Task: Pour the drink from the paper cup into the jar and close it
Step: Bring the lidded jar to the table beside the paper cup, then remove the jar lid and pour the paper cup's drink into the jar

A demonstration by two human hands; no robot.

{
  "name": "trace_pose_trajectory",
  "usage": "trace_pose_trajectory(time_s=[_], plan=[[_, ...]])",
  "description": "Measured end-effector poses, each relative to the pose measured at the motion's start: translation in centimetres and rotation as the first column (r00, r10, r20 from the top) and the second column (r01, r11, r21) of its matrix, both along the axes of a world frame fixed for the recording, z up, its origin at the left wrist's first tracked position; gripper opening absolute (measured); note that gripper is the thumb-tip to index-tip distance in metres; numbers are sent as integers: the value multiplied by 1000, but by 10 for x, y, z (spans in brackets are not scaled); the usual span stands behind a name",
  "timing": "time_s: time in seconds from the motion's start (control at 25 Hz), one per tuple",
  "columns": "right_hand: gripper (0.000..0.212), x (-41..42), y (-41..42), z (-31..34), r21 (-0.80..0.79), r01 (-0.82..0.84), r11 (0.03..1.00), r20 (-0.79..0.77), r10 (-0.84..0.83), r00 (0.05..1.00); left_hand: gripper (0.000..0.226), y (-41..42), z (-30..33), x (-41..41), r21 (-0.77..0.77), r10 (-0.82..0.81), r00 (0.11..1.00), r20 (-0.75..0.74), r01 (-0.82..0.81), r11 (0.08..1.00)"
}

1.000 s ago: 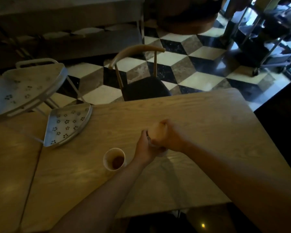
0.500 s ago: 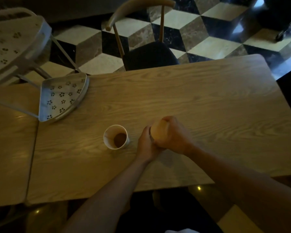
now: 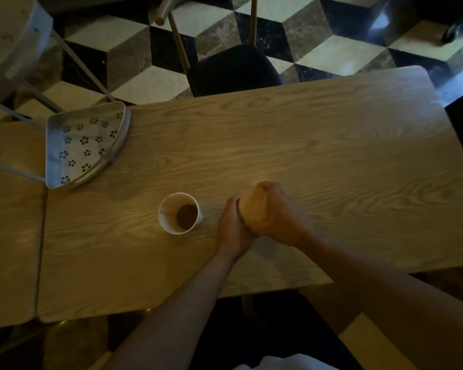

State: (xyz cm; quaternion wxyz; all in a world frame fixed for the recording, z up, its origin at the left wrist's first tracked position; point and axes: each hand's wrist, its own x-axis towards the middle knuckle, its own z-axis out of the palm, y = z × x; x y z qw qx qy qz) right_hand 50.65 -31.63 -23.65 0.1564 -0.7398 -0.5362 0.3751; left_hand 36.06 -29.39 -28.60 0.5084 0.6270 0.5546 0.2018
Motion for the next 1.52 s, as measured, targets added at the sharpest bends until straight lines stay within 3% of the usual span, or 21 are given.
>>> trace_pose_trajectory(time_s=[0.2, 0.44, 0.52, 0.64, 0.84, 0.96, 1.04, 1.2, 1.36, 1.52], plan=[[104, 6, 2, 0, 86, -131, 988, 159, 117, 980, 78, -2, 3, 2, -8, 34, 999, 18, -34, 999], [100, 9, 4, 8, 167, -186, 968, 246, 141, 959, 79, -3, 0, 2, 43, 2, 1000, 10, -2, 999], [97, 12, 11, 16, 221, -130, 967, 157, 96, 983, 77, -1, -4, 2, 71, -4, 999, -37, 7, 997], [85, 27, 22, 31, 219, 89, 972, -130, -61, 990, 80, 0, -6, 4, 32, 9, 1000, -19, -8, 999], [62, 58, 6, 30, 10, 439, 899, -480, -381, 791, 91, 2, -6, 3, 48, -21, 1000, -23, 22, 999], [62, 75, -14, 13, -114, 520, 847, -561, -487, 670, 89, 2, -4, 5, 11, -15, 999, -28, 15, 1000], [69, 81, -27, -3, -159, 542, 825, -547, -530, 647, 89, 2, -5, 4, 4, -4, 999, -36, 4, 1000], [103, 87, -55, -45, -120, 528, 841, -496, -511, 702, 87, 1, -9, 5, 27, -18, 999, -44, 20, 999], [92, 86, -75, -73, -7, 524, 852, -350, -493, 797, 88, 1, -12, 3, 47, -35, 998, -44, 37, 998], [104, 78, -85, -86, 75, 481, 874, -255, -449, 856, 91, 2, -18, 2, 53, -45, 997, -58, 48, 997]])
